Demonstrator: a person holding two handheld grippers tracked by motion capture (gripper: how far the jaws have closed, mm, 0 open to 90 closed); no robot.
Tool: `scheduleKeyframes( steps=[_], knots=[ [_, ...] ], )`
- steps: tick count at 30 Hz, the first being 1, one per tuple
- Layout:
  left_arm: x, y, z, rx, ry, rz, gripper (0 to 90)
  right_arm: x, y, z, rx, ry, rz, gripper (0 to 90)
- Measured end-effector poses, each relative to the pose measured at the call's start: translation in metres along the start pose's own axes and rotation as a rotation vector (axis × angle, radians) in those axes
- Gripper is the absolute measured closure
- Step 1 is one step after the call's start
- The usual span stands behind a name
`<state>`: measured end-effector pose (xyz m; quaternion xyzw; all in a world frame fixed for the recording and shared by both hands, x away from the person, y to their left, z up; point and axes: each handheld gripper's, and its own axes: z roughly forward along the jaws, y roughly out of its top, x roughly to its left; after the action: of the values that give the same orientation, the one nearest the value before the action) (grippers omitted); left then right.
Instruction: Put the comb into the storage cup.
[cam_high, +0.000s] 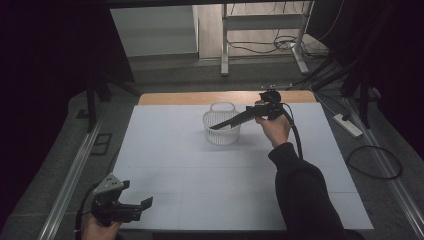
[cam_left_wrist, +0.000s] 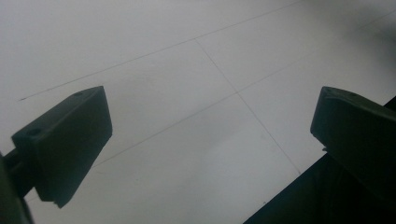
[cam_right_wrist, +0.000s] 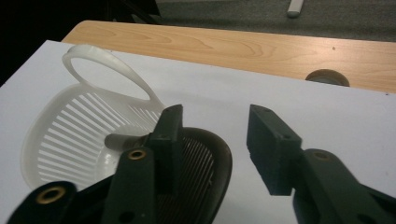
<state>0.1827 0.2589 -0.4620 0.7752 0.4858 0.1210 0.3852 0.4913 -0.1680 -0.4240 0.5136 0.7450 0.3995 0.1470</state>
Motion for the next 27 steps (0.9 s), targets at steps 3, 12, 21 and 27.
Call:
scheduleKeyframes(
  steps=[3, 12, 21, 27],
  knots=[
    [0.0, 0.0, 0.0, -0.001, 0.001, 0.0, 0.0, 0.0, 0.0, -0.001, 0.003, -0.013, -0.005, 48.7],
    [0.0, 0.0, 0.0, -0.001, 0.001, -0.002, 0.0, 0.004, 0.001, -0.01, 0.015, 0.003, -0.049, 33.6],
    [0.0, 0.0, 0.0, -0.002, 0.001, -0.006, 0.0, 0.009, -0.004, -0.017, 0.049, 0.011, -0.131, 14.6],
    [0.001, 0.0, -0.001, -0.006, 0.002, -0.012, 0.0, 0.012, -0.008, -0.024, 0.055, 0.045, -0.161, 11.0]
  ],
)
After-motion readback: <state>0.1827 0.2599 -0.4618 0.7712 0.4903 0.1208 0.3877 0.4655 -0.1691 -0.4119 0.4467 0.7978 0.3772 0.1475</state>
